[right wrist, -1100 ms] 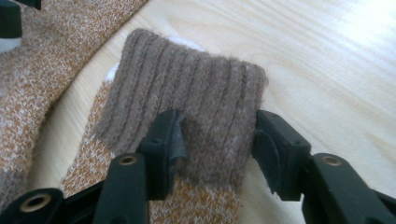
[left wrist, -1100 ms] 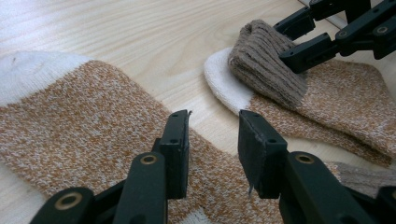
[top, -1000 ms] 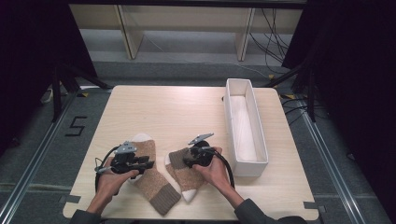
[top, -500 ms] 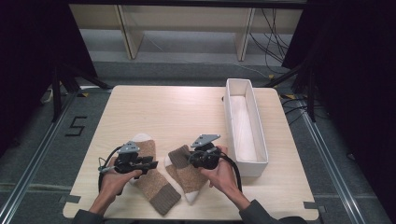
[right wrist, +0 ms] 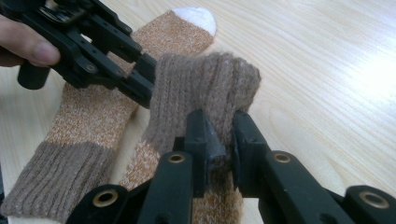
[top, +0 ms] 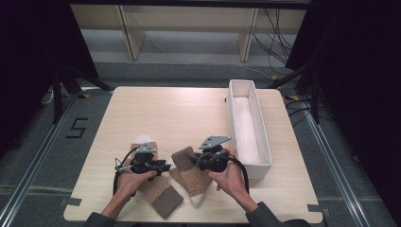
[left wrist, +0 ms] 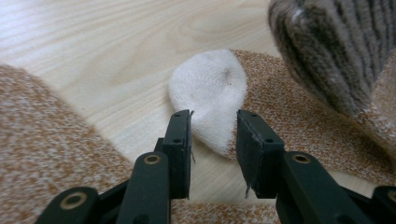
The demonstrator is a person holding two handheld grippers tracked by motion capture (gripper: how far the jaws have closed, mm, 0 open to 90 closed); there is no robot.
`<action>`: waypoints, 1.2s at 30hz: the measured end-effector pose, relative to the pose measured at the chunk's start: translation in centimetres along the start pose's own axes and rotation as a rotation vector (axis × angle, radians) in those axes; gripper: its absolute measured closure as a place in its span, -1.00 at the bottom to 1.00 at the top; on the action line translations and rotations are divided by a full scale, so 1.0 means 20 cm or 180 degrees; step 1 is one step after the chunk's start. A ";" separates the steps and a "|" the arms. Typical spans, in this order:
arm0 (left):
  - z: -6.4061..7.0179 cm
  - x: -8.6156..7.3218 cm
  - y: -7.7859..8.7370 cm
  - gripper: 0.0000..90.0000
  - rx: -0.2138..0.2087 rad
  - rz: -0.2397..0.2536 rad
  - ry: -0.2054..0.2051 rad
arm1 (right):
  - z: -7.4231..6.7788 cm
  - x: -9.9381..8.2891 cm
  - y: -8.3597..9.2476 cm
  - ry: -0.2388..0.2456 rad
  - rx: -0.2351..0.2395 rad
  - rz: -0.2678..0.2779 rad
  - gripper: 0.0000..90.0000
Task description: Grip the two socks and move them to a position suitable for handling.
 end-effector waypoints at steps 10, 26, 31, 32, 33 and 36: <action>0.01 0.01 -0.08 0.61 -0.0030 -0.0134 -0.0101 | -0.01 -0.01 -0.01 0.0004 0.0057 -0.0012 0.75; -0.03 0.04 -0.03 0.99 0.0049 -0.0042 -0.0195 | -0.01 0.00 0.01 0.0056 0.0085 0.0034 0.75; -0.03 0.06 -0.06 0.35 0.0148 -0.0056 -0.0112 | 0.00 0.00 0.01 0.0029 0.0070 0.0018 0.75; -0.03 0.06 -0.08 0.27 0.0162 -0.0072 -0.0072 | 0.00 0.00 0.01 0.0020 0.0066 0.0008 0.75; -0.03 0.06 -0.09 0.19 0.0176 -0.0105 -0.0064 | -0.01 0.00 0.01 0.0024 0.0071 0.0010 0.75; -0.04 0.06 -0.12 0.13 0.0190 -0.0144 -0.0087 | -0.01 0.00 0.01 0.0034 0.0079 0.0028 0.75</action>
Point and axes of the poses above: each handheld gripper's, and its own axes: y roughly backward along the jaws, x roughly out of its top, z roughly to its right, the point moved 7 cm from there along -y, roughly forward along the jaws, and after that the axes turned 10 degrees about -x, right-handed, at the moved point
